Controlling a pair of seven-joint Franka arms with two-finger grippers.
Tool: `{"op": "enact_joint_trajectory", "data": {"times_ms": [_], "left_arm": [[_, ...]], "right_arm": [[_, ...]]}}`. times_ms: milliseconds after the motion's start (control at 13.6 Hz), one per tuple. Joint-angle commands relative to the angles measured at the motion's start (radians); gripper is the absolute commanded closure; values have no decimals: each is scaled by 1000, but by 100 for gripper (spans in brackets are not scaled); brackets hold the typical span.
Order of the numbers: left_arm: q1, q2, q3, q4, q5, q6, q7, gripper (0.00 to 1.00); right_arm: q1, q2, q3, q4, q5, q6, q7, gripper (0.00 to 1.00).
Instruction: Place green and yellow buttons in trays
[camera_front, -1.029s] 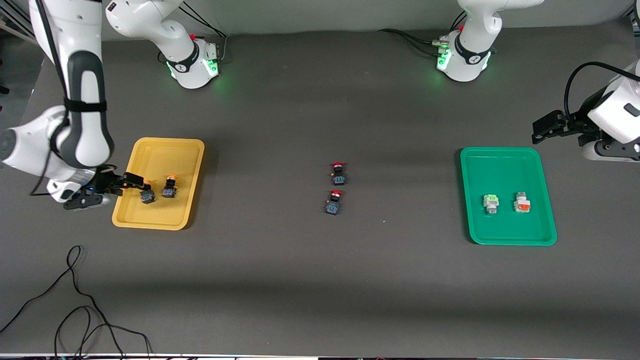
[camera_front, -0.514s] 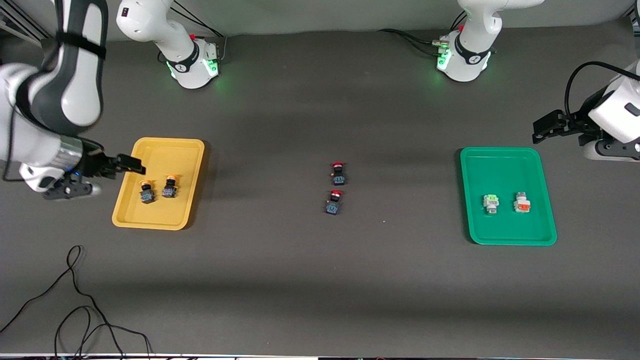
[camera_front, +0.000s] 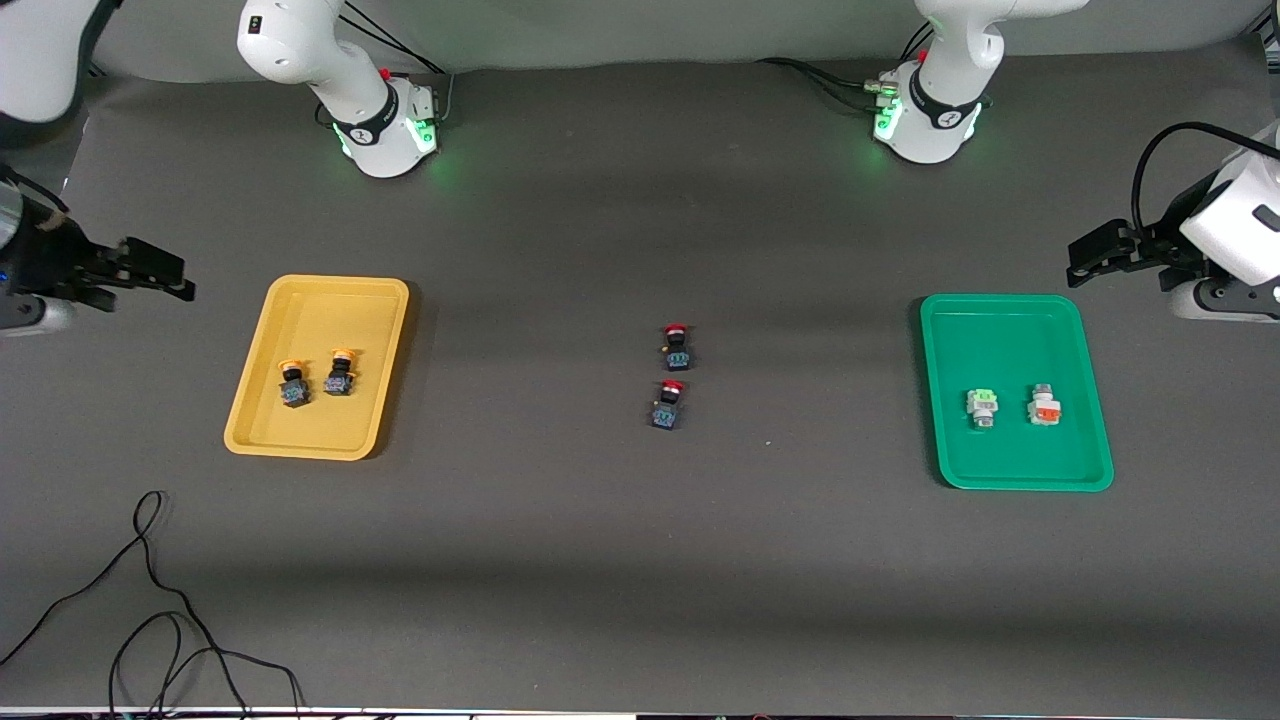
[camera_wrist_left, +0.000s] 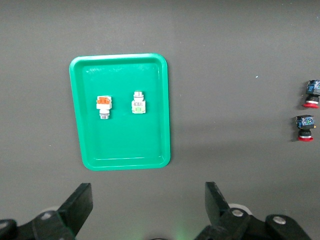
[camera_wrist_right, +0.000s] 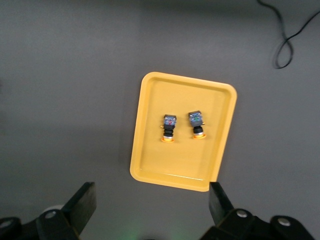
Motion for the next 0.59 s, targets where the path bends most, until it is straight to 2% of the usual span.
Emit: {"op": "enact_joint_trajectory", "data": {"times_ms": [0, 220, 367, 514], "left_arm": [[-10, -22, 11, -12, -8, -10, 4, 0], [-10, -22, 11, -12, -8, -9, 4, 0], [-10, -22, 11, -12, -8, -9, 4, 0], [-10, -22, 11, -12, -8, -7, 4, 0]], "right_arm": [[-40, 7, 6, 78, -55, -37, 18, 0], [-94, -1, 23, 118, -42, -40, 17, 0], [-118, -1, 68, 139, -42, -43, 18, 0], [-127, 0, 74, 164, -22, -69, 23, 0]]}}
